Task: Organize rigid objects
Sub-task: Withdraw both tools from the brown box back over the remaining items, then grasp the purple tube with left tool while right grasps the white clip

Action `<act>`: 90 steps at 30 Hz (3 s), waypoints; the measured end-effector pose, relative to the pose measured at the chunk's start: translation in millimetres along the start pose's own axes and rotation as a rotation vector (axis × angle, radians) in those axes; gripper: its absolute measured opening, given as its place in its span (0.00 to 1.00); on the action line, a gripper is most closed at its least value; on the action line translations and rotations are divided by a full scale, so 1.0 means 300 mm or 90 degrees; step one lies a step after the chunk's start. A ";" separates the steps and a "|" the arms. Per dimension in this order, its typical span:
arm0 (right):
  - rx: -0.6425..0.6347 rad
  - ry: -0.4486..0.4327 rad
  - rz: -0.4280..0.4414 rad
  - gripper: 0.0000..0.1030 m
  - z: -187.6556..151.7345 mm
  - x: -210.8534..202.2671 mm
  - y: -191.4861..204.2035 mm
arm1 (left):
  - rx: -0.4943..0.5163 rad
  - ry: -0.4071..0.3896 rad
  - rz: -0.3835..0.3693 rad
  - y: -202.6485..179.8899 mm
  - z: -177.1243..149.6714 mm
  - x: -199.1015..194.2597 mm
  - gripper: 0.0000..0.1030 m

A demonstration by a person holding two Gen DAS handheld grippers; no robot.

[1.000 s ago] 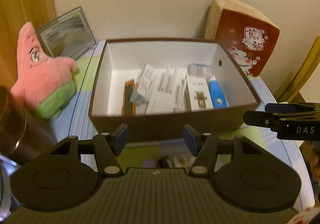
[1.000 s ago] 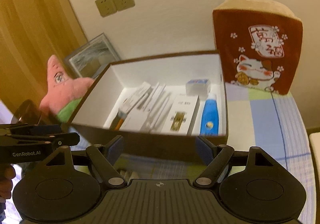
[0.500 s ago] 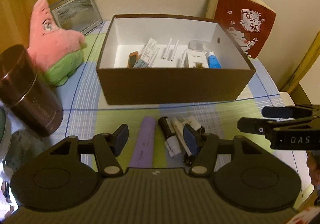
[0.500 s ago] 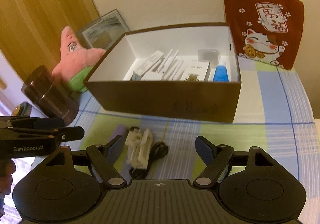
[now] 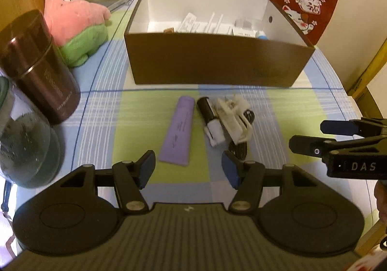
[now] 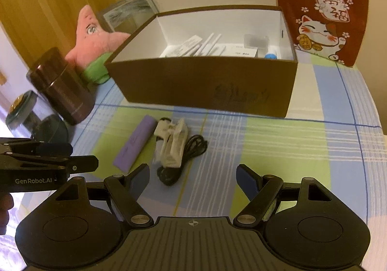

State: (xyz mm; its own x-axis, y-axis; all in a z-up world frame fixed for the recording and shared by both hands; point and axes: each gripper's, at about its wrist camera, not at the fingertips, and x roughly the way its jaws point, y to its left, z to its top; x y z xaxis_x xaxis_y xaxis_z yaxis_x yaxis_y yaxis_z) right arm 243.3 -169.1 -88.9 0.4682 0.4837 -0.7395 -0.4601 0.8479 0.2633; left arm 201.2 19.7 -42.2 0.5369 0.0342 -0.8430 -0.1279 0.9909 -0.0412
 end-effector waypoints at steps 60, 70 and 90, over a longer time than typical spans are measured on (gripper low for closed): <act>-0.093 -0.005 -0.010 0.48 0.099 0.363 0.106 | 0.073 0.031 0.002 0.103 0.085 0.310 0.52; -0.110 -0.027 -0.014 0.38 0.099 0.365 0.097 | 0.101 0.033 -0.016 0.089 0.105 0.359 0.52; 0.005 -0.055 -0.070 0.38 0.086 0.222 -0.087 | 0.108 0.047 -0.024 0.071 0.109 0.430 0.30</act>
State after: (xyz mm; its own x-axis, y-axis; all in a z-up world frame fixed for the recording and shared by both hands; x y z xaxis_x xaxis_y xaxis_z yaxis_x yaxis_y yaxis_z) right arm 305.9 -153.4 -129.1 0.5788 0.4045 -0.7081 -0.3969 0.8982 0.1888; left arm 294.9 49.6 -134.3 0.4748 -0.0064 -0.8801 0.0372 0.9992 0.0128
